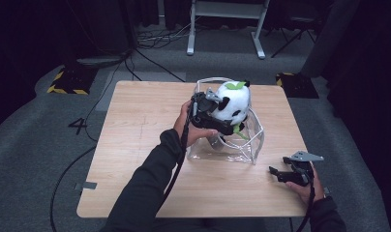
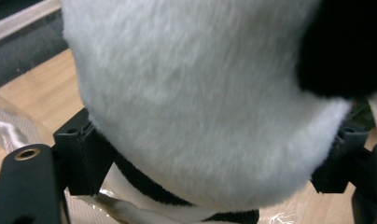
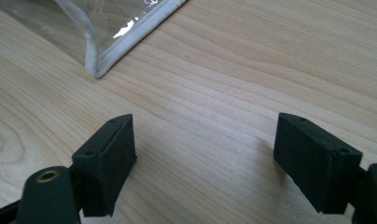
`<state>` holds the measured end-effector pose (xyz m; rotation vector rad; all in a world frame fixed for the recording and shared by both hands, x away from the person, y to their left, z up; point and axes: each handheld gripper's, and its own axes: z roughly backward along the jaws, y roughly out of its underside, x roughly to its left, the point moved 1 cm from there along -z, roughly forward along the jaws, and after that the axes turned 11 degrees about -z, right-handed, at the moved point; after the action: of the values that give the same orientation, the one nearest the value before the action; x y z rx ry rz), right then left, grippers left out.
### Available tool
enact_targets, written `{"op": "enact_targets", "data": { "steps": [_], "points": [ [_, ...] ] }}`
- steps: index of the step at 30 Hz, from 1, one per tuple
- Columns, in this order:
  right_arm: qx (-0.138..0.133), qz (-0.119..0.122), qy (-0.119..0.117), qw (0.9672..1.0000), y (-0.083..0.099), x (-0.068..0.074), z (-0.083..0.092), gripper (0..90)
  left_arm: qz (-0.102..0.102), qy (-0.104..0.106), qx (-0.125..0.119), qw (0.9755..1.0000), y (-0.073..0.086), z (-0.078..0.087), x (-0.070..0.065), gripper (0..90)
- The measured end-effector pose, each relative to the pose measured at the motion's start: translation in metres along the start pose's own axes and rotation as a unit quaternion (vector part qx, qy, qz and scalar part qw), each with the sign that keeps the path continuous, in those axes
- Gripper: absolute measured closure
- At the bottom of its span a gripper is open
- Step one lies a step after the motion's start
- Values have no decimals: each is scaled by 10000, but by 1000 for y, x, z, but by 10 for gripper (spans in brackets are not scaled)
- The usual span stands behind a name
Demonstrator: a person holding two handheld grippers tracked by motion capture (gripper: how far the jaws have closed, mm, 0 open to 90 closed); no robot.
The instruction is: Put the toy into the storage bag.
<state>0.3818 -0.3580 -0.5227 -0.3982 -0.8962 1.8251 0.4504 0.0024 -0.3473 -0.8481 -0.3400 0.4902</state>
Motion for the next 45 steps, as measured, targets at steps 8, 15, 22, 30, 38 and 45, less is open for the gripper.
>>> {"op": "enact_targets", "data": {
  "steps": [8, 15, 22, 30, 38, 45],
  "points": [
    [-1, -6, -6, 10000, 0, 0, 0, 210, 12, -28, 139, 9999, 1, -5, 0, 156],
    [-2, -6, -6, 10000, 0, 0, 0, 210, 84, -66, 236, 9997, -1, -5, -2, 155],
    [0, -8, -8, 10000, 0, 0, 0, 210, -66, -102, 345, 9993, -1, 0, -4, 157],
    [0, -6, -7, 10000, 0, 0, 0, 210, -228, -266, 447, 9984, -3, 7, -8, 160],
    [-1, -6, -8, 10000, 0, 0, 0, 210, -191, -292, 114, 9993, -3, 15, -10, 161],
    [-4, -7, -6, 10000, 0, 0, 0, 210, -261, -243, 214, 9991, -2, 10, -10, 168]
  ]
}}
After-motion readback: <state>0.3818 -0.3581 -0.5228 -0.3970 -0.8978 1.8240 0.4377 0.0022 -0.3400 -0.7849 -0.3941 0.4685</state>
